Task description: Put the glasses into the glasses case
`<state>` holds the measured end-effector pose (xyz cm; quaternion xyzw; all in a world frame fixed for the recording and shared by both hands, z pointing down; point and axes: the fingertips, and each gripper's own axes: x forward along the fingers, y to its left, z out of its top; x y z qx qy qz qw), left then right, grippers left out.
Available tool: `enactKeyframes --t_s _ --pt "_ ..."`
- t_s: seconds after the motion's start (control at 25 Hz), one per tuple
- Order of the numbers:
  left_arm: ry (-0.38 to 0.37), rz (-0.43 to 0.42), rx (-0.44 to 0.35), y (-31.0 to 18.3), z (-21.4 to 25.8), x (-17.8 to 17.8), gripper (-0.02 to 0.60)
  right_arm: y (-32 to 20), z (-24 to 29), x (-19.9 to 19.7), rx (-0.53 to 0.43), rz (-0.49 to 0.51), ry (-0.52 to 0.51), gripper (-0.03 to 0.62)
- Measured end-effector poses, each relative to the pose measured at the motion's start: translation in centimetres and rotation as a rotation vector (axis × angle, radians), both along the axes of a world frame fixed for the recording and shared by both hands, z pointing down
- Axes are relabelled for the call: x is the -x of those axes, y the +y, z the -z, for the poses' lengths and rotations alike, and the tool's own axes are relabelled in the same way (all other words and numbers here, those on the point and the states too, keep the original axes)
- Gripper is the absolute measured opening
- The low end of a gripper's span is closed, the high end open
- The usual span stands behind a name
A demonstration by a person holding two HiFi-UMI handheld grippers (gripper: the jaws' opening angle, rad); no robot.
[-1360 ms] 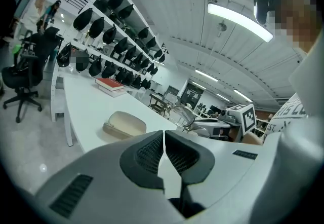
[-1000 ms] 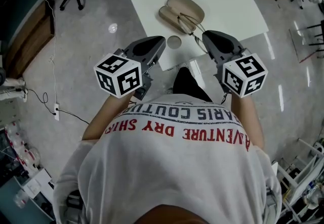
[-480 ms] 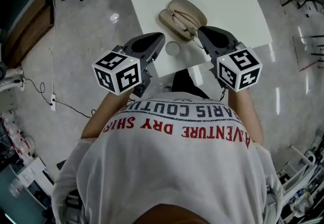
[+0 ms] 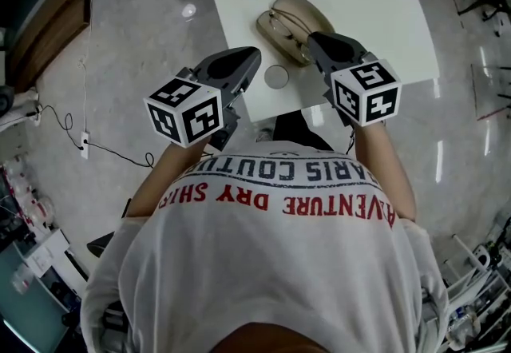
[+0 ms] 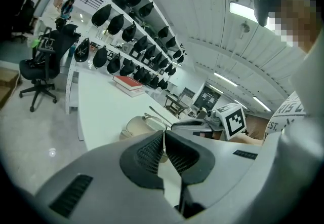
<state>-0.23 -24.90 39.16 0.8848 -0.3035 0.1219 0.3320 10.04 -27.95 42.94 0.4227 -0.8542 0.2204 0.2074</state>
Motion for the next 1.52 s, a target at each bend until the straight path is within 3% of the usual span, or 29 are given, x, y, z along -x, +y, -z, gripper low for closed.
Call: enactKeyframes --t_s 0.96,1.4,1.52 --pt "-0.009 0.035 0.041 -1.4 -1.4 0.4 0.034 -1.7 -7.3 -0.1 0.099 -0.019 0.174 0.037" --pt "0.004 0.054 0.046 -1.9 -2.4 0.8 0.034 -1.5 -8.5 0.5 0.158 0.027 0.155 0.042" --pt "0.006 0.061 0.043 -1.9 -2.2 1.1 0.034 -1.5 -8.3 0.8 0.173 0.032 0.129 0.12"
